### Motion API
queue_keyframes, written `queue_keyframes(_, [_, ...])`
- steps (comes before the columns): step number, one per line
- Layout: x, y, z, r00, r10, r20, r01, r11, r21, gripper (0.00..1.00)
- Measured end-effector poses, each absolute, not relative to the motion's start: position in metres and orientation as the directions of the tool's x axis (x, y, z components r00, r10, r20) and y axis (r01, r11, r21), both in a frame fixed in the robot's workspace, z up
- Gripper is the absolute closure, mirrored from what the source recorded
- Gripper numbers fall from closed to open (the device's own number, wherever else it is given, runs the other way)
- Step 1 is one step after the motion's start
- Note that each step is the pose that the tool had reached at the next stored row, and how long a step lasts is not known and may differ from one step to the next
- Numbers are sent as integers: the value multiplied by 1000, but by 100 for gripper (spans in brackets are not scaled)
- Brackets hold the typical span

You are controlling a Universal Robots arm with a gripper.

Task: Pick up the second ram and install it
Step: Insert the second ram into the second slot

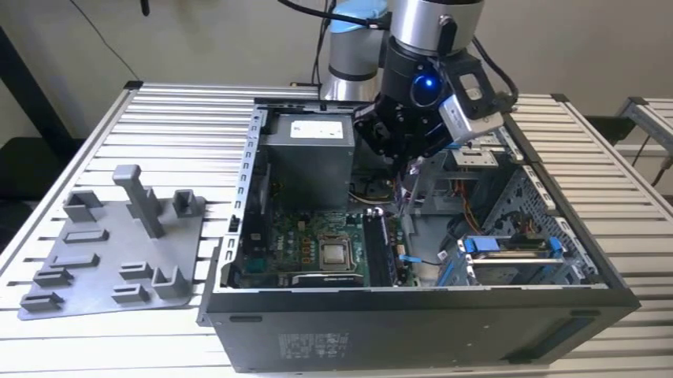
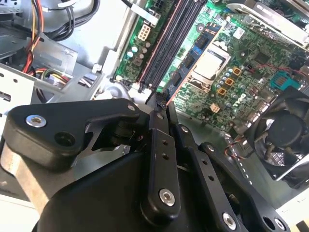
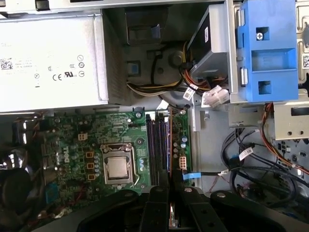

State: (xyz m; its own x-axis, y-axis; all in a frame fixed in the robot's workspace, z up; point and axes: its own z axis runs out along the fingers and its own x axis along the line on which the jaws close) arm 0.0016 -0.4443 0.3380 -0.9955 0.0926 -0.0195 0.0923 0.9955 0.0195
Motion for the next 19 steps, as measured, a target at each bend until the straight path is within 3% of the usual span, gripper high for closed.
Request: queue_keyframes(19, [2,-444,326,-995,93,-19,92,996,20,86])
